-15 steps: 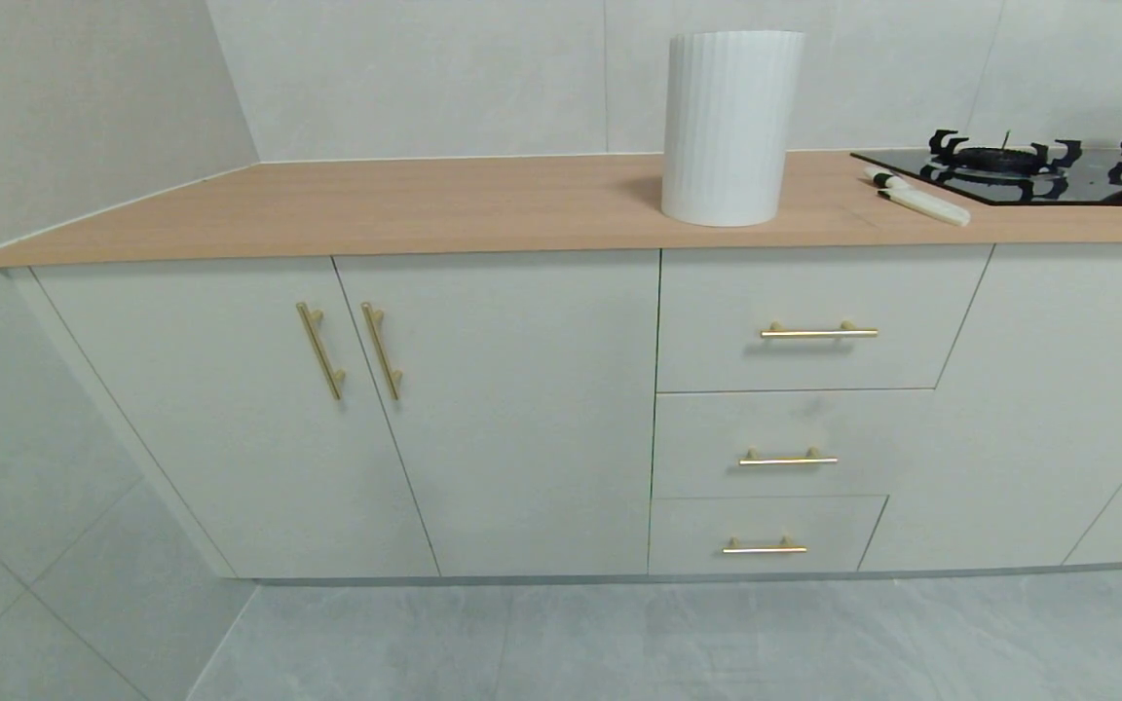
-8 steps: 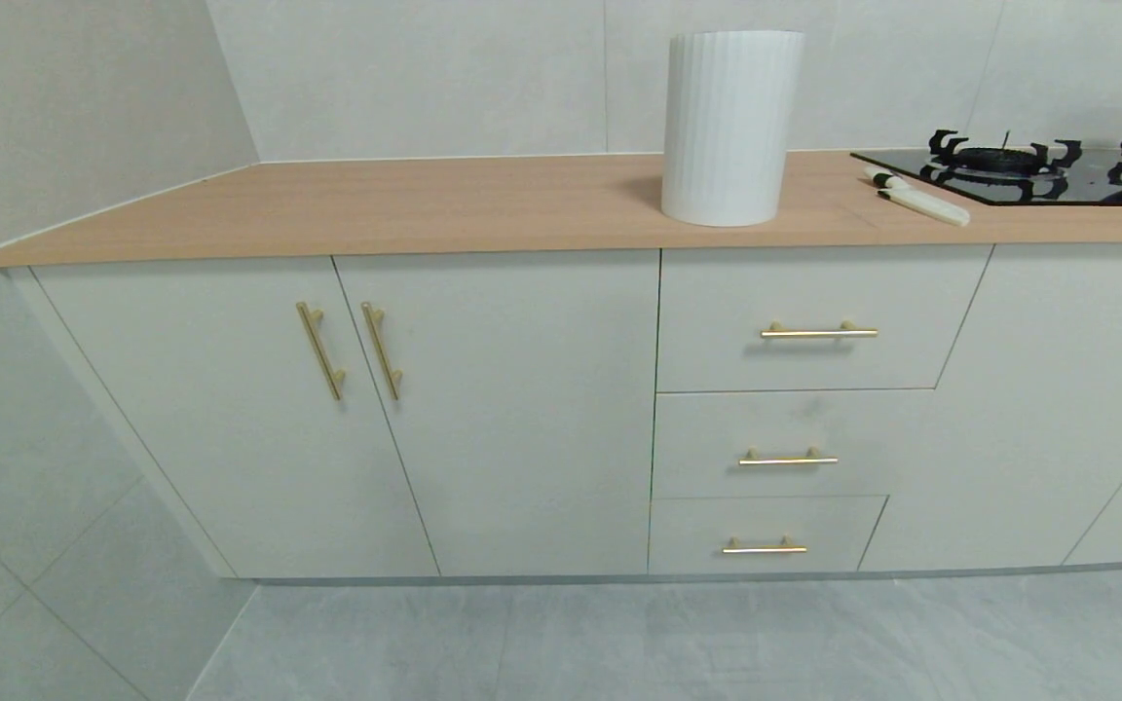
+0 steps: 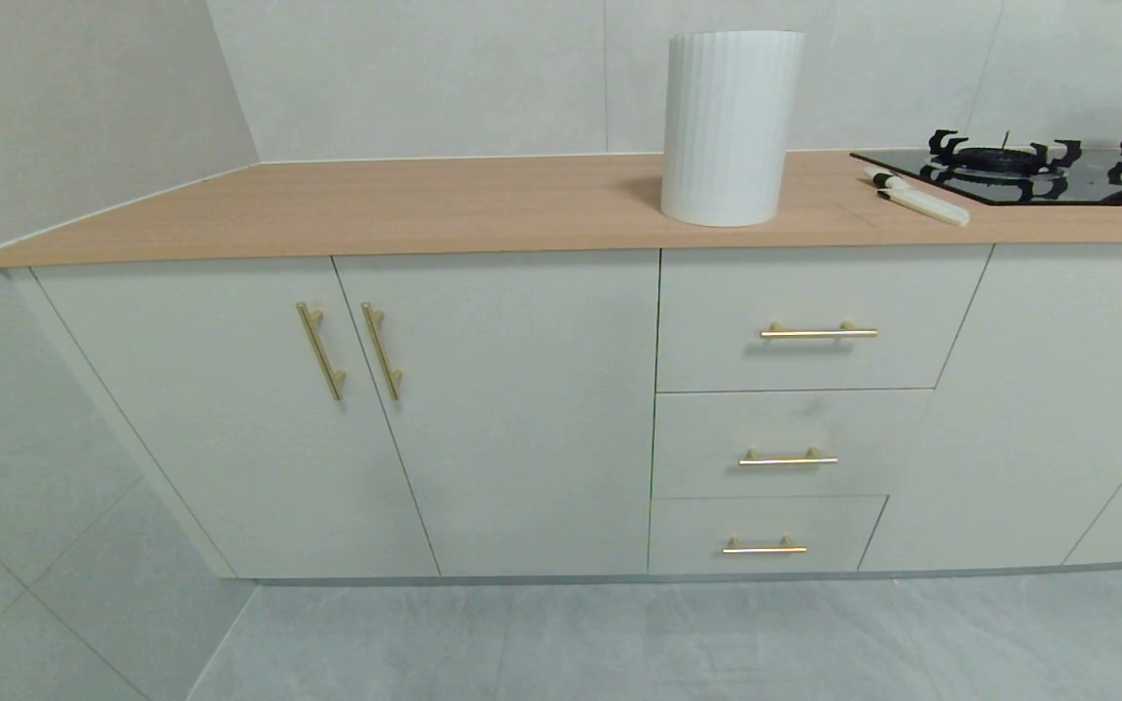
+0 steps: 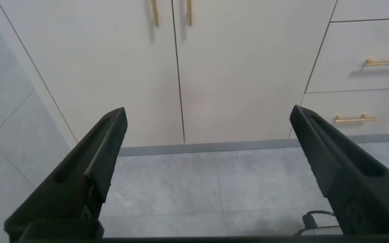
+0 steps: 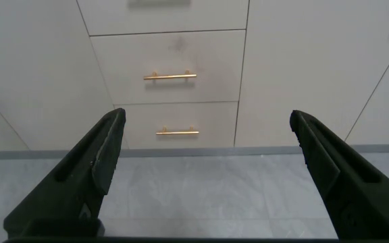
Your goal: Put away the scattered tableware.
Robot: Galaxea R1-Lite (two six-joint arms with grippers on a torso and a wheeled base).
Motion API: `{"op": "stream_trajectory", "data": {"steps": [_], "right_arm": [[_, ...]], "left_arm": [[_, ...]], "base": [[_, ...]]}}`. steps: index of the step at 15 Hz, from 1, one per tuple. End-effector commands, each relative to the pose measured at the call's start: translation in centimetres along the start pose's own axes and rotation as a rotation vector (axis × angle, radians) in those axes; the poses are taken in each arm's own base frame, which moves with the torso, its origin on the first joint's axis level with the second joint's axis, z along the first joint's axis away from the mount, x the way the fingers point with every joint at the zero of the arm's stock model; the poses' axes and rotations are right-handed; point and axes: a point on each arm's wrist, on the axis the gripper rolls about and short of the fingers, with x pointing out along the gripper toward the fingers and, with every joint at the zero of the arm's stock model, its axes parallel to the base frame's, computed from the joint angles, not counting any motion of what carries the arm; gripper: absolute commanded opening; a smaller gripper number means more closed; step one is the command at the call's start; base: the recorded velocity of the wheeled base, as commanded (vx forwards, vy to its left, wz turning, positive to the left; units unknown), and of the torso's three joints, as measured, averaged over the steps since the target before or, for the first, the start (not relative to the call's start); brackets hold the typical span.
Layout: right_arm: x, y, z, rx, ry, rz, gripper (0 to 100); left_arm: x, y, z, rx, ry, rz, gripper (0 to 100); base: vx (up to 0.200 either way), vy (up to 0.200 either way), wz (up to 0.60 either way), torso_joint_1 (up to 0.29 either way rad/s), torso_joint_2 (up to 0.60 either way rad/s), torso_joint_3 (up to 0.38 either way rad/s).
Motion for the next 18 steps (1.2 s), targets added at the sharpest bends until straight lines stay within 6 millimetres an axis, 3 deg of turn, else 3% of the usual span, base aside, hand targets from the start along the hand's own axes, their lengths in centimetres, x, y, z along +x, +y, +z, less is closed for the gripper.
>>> {"op": "stream_trajectory", "data": {"steps": [1, 18], "right_arm": [[0.02, 0.00, 0.00, 0.001, 0.004, 0.001, 100], [0.02, 0.00, 0.00, 0.000, 0.004, 0.001, 100]], "left_arm": [[0.01, 0.00, -0.01, -0.001, 0.002, 0.001, 100], [0.01, 0.00, -0.01, -0.004, 0.002, 0.001, 100]], "base": [[0.000, 0.000, 0.00, 0.000, 0.00, 0.000], [0.188, 0.000, 0.00, 0.001, 0.00, 0.001]]}}
